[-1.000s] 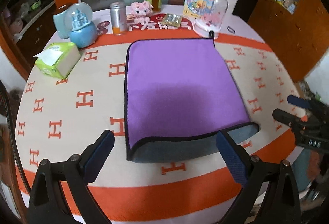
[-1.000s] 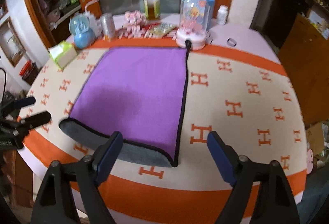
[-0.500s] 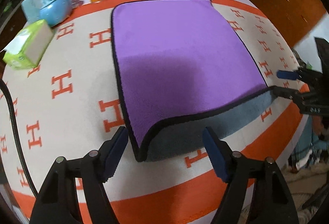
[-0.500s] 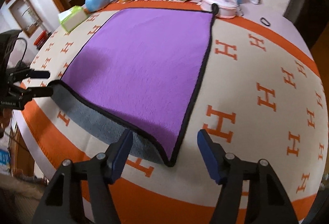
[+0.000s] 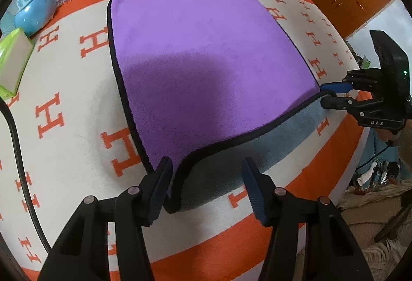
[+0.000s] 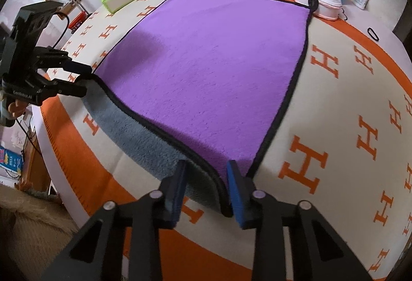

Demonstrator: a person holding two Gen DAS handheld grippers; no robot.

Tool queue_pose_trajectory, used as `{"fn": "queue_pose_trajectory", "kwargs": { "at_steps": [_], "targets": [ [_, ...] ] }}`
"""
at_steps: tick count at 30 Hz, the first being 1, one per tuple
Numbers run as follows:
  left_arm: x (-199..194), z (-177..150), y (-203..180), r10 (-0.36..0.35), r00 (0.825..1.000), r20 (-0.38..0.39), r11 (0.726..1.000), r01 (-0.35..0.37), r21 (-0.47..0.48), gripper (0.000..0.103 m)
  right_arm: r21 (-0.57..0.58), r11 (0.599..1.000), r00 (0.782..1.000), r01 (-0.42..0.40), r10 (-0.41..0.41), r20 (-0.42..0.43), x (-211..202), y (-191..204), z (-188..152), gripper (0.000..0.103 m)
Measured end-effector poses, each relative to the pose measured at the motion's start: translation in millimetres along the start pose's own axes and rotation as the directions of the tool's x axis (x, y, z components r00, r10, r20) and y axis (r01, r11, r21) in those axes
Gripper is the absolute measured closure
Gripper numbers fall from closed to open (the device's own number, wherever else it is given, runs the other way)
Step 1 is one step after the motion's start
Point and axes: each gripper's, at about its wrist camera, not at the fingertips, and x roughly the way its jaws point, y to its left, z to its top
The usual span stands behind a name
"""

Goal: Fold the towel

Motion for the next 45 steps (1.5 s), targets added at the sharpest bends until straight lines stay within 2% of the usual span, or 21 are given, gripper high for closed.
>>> {"fn": "queue_pose_trajectory", "kwargs": {
  "at_steps": [6, 8, 10, 13, 15, 17, 19, 29, 33, 39, 42, 45],
  "targets": [
    [2.6, 3.8, 11.0, -0.014, 1.000, -0.017, 1.000, 0.014, -0.015, 0.049, -0.003, 1.000, 1.000, 0.004, -0.004, 0.003, -0.4, 1.6, -1.1, 0.084],
    [3.0, 4.4, 13.3, -0.020, 1.000, -0.024, 1.000, 0.020, -0.010, 0.062, 0.002, 1.000, 1.000, 0.005, -0.005, 0.004, -0.8, 1.3, -1.2, 0.084],
    [4.4, 5.1, 13.1, -0.033, 0.999, -0.039, 0.999, 0.033, -0.003, 0.069, 0.005, 1.000, 1.000, 0.005, -0.005, 0.006, -1.1, 1.7, -1.3, 0.084],
    [5.3, 5.3, 10.9, -0.029, 0.998, -0.049, 0.999, 0.030, 0.013, 0.071, 0.007, 1.000, 1.000, 0.008, -0.008, 0.010, -2.4, 1.4, -2.2, 0.085],
    [5.9, 4.7, 9.1, -0.024, 0.998, -0.053, 0.999, 0.025, 0.019, 0.078, 0.008, 1.000, 1.000, 0.012, -0.012, 0.013, -2.9, 1.8, -2.1, 0.086],
    [7.2, 3.6, 7.4, -0.007, 0.998, -0.059, 1.000, 0.008, 0.022, 0.088, 0.009, 1.000, 1.000, 0.017, -0.017, 0.014, -3.0, 2.9, -1.6, 0.088],
    [10.4, 1.6, 6.4, 0.031, 0.997, -0.073, 0.999, -0.029, 0.025, 0.092, 0.012, 1.000, 1.000, 0.022, -0.022, 0.013, -2.7, 4.1, -1.4, 0.089],
    [11.9, -3.8, -8.8, 0.101, 0.991, -0.091, 0.994, -0.096, 0.057, 0.099, 0.044, 0.998, 0.999, 0.040, -0.041, 0.027, -4.6, 6.3, -2.4, 0.094],
    [4.4, 3.1, -18.3, 0.141, 0.988, -0.060, 0.989, -0.138, 0.053, 0.099, 0.064, 0.997, 0.998, 0.049, -0.052, 0.045, -10.5, 4.0, -0.2, 0.096],
    [-21.2, 27.7, -25.2, 0.201, 0.979, 0.032, 0.979, -0.202, 0.034, 0.099, 0.127, 0.989, 0.991, 0.074, -0.087, 0.098, -24.4, -8.1, 17.2, 0.096],
    [-33.4, 49.8, -24.3, 0.246, 0.965, 0.092, 0.968, -0.249, 0.017, 0.099, 0.159, 0.982, 0.984, 0.105, -0.126, 0.127, -31.5, -18.2, 37.5, 0.096],
    [-40.2, 73.0, -12.4, 0.305, 0.945, 0.118, 0.952, -0.303, -0.032, 0.099, 0.195, 0.973, 0.975, 0.125, -0.158, 0.160, -38.7, -31.1, 62.6, 0.096]
  ]
}}
